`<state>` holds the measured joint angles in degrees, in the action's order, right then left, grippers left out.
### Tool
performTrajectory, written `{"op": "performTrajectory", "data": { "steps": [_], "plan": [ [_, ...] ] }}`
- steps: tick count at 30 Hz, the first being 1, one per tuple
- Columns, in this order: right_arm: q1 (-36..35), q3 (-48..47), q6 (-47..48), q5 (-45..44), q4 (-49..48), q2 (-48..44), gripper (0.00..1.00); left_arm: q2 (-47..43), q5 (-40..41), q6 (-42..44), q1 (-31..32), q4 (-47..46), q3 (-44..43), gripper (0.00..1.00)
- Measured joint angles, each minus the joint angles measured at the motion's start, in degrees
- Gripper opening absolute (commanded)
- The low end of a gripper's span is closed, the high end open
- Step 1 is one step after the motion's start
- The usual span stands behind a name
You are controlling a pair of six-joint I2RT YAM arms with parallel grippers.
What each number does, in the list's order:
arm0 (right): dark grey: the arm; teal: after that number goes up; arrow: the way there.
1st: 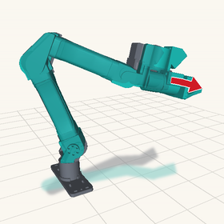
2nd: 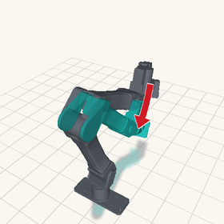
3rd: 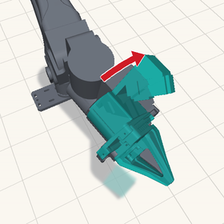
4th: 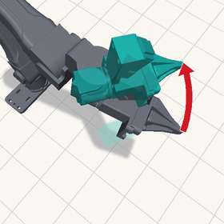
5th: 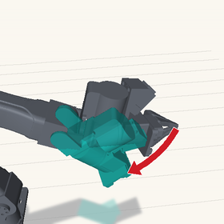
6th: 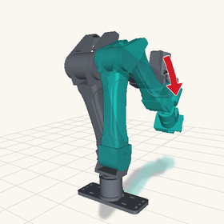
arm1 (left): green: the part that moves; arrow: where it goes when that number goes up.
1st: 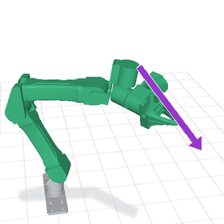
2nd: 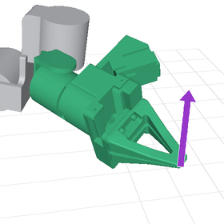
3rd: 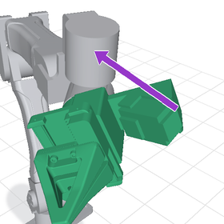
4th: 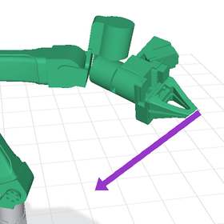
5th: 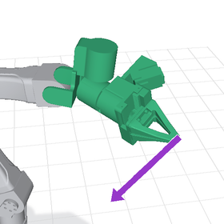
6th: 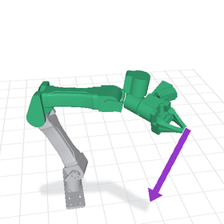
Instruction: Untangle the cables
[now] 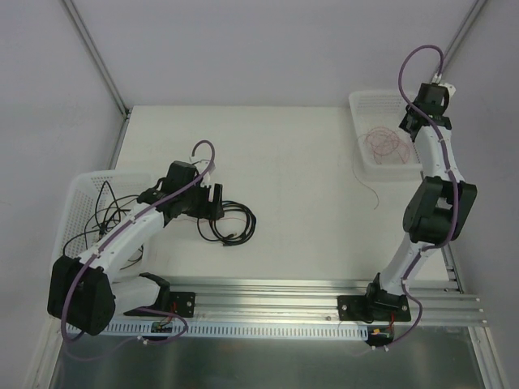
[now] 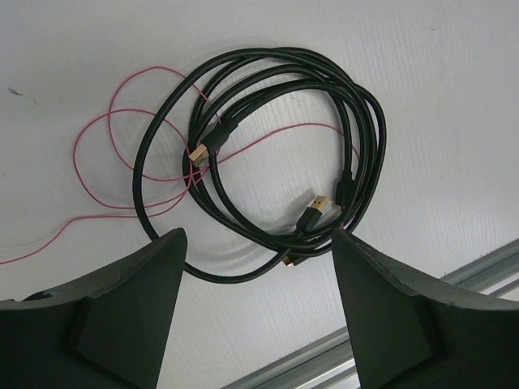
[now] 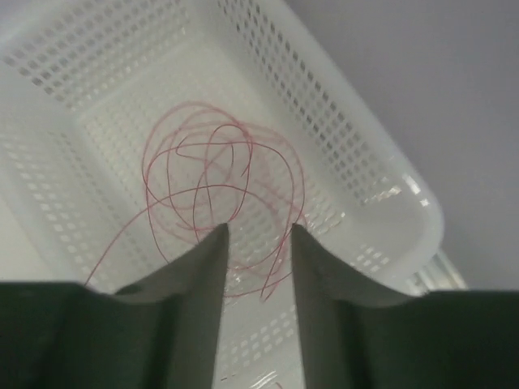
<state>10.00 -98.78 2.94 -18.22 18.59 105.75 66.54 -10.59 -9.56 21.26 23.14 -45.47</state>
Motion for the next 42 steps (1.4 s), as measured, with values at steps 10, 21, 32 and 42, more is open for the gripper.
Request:
{"op": "performTrajectory", "data": {
  "steps": [10, 21, 32, 42],
  "plan": [
    [2.1, 3.7, -2.7, 7.9, 5.7, 1.7, 0.75, 0.6, -1.9, 0.0, 0.0, 0.1, 0.0, 0.73],
    [-9.1, 20.3, -0.2, 11.6, 2.9, -19.8, 0.70, -1.5, -2.5, 0.0, 0.0, 0.1, 0.0, 0.73],
    [-19.5, 27.2, 8.3, 1.3, 2.8, -11.2, 0.54, -2.6, -2.5, 0.0, 0.0, 0.1, 0.0, 0.73],
    [-20.3, 26.7, 12.9, -5.7, -1.0, -3.1, 0.42, -2.6, -2.5, 0.0, 0.0, 0.1, 0.0, 0.73]
  ]
}}
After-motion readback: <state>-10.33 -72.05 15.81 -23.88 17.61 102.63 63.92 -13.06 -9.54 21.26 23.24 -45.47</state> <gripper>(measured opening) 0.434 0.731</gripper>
